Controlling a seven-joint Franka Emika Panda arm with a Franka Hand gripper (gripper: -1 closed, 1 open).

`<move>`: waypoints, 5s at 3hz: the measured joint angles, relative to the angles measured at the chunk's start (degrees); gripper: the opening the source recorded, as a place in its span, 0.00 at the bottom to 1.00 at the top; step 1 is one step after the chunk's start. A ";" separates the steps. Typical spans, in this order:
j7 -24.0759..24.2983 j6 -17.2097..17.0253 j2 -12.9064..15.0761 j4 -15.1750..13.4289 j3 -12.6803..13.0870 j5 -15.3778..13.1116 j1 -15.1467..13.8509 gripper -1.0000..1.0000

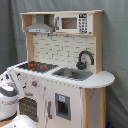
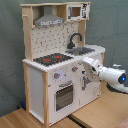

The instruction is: Play with the kitchen

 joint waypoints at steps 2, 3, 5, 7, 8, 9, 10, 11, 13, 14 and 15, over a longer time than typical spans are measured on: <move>3.13 -8.57 -0.57 -0.12 0.04 0.27 7.65 1.00; 7.34 -11.68 -0.62 -0.10 0.58 0.27 10.29 1.00; 0.48 -12.02 -0.94 6.20 4.46 -0.26 6.12 1.00; -3.25 -11.14 -1.13 14.28 5.31 -0.30 -1.44 1.00; -4.95 -11.00 -1.15 18.35 6.66 -0.31 -5.00 1.00; -9.10 -10.63 -1.22 21.14 7.45 -0.33 -8.51 1.00; -11.71 -10.61 -1.26 24.13 7.77 -0.34 -12.93 1.00; -13.43 -10.65 -1.29 27.95 7.73 -0.34 -17.14 1.00; -12.98 -12.25 -1.30 34.76 7.61 -0.26 -22.35 1.00; -12.97 -12.33 -1.30 34.76 7.61 -0.26 -22.38 0.00; -20.01 -12.75 -1.29 34.76 7.61 -0.32 -22.54 0.00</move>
